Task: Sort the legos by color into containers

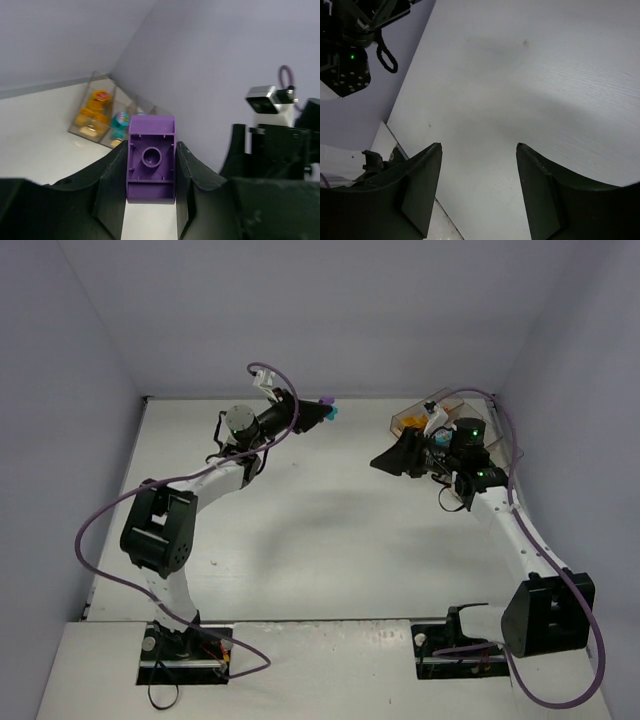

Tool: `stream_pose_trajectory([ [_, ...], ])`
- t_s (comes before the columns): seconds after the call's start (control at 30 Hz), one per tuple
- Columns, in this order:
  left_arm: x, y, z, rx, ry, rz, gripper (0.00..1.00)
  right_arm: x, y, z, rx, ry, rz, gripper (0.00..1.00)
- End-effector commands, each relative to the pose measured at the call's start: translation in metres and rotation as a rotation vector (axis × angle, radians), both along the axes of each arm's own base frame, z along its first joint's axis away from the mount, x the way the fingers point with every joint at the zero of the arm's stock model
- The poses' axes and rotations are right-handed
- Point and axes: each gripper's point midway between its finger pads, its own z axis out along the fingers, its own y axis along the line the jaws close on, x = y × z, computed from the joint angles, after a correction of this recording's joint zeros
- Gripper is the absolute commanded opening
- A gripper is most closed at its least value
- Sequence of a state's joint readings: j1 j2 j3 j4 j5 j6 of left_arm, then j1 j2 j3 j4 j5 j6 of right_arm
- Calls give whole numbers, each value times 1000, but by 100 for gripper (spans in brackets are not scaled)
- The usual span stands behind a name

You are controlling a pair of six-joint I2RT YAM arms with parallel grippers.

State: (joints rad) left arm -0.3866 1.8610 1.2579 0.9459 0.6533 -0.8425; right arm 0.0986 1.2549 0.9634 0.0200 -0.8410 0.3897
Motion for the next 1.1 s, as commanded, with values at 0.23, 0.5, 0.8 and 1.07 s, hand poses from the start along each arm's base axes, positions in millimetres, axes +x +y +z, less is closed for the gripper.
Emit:
stream_pose_trajectory([
  [0.23,-89,24,89,-175,-103,-122,11,16,50,96,168,-344,252,59],
  [0.5,-110,31,103,-152,-137,-125,11,16,92,119,244,-402,399,60],
  [0.8,-121,33,113,-128,-163,-131,11,6,121,148,282,-496,520,60],
  [1.07,-132,35,122,-119,-195,-139,11,3,131,153,294,-512,543,58],
])
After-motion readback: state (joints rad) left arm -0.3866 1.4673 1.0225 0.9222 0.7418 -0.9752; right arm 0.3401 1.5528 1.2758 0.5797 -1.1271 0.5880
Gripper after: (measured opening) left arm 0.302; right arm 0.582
